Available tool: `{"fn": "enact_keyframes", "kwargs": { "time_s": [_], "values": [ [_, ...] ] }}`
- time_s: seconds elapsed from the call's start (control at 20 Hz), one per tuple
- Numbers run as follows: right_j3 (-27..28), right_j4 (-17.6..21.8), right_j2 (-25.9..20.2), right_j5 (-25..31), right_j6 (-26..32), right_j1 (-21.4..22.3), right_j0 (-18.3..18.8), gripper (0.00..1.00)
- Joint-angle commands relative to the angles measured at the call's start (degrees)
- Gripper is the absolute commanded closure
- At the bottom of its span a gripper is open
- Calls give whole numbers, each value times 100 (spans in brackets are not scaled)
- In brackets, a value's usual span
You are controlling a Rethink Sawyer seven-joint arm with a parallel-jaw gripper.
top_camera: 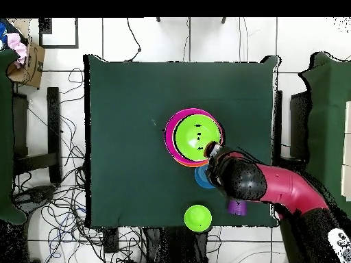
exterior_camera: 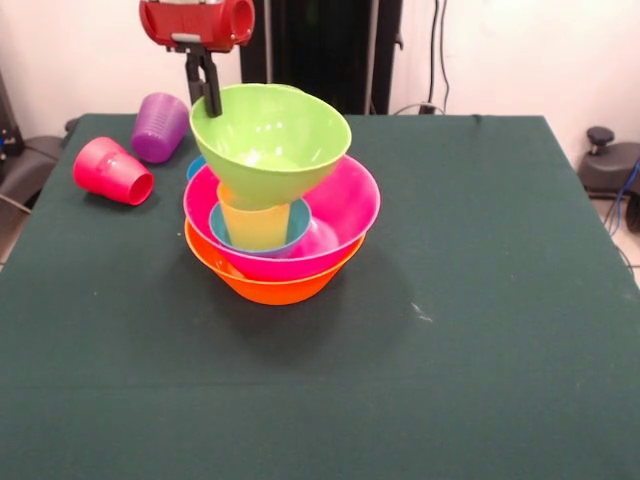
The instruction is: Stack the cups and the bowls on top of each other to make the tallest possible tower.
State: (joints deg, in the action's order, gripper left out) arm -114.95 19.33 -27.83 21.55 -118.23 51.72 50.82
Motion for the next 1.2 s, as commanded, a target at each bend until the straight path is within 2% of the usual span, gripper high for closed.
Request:
{"fn": "enact_keyframes", "kwargs": {
  "time_s": [0.05,0.4,0.8,1.2],
  "values": [
    [218,600,-50,-78,401,-591,-69,100],
    [398,816,73,-234,384,-905,-89,100],
    [369,911,2,-101,515,-846,102,100],
    [304,802,-102,137,552,-661,130,100]
  ]
}}
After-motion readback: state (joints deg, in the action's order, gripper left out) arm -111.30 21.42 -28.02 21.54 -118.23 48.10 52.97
